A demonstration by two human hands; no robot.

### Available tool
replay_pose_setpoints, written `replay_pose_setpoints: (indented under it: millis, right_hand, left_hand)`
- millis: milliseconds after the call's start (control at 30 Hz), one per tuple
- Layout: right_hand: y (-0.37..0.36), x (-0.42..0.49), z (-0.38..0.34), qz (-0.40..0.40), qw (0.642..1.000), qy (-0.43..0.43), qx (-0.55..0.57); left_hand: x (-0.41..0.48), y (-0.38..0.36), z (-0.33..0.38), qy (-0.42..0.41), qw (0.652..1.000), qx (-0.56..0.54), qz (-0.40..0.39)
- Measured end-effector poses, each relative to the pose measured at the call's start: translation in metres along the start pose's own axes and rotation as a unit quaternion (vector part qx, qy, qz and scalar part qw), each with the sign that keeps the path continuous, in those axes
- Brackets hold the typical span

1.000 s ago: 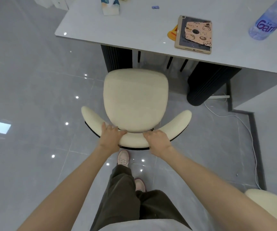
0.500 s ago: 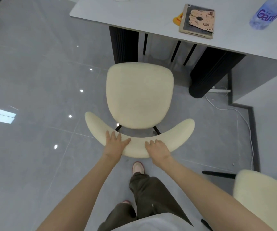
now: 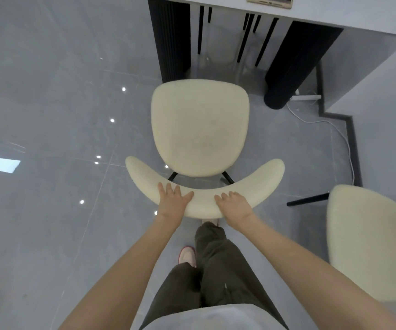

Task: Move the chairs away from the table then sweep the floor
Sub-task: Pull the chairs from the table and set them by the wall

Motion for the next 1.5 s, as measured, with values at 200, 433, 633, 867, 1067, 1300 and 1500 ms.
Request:
replay_pose_setpoints:
  millis: [200, 433, 633, 867, 1067, 1300, 1500]
  right_hand:
    - [-0.022, -0.052, -0.020, 0.001, 1.000, -0.004, 0.013]
    - [-0.055, -0.109, -0.020, 0.008, 1.000, 0.020, -0.010]
    - [-0.080, -0.164, -0.010, 0.008, 0.999, 0.045, -0.027]
    - [-0.111, -0.233, -0.014, 0.006, 0.997, 0.062, -0.040]
    - [-0.129, -0.277, -0.025, -0.002, 0.998, 0.055, -0.034]
    - [-0.148, -0.327, -0.047, 0.008, 0.999, 0.027, -0.019]
    - [-0.179, -0.378, -0.076, -0.004, 1.000, 0.007, -0.012]
  left_hand:
    - [-0.047, -0.022, 0.031, 0.004, 1.000, -0.005, 0.006]
    - [-0.099, -0.036, 0.084, 0.023, 1.000, -0.017, 0.003]
    - [-0.141, -0.042, 0.138, 0.042, 0.998, -0.037, -0.002]
    - [-0.195, -0.062, 0.195, 0.056, 0.997, -0.059, -0.007]
    - [-0.232, -0.073, 0.222, 0.048, 0.997, -0.066, -0.006]
    - [-0.273, -0.091, 0.245, 0.034, 0.996, -0.077, 0.026]
    - [-0.315, -0.120, 0.270, 0.011, 0.999, -0.047, 0.018]
Point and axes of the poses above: each hand's wrist, its own x-axis towards the middle knuckle, its own y-axis out of the back of the hand, z = x × y, the point moved 2 cm from there along x, towards the middle knuckle, and after that the axes turned 6 degrees about z, right-handed, at the moved point
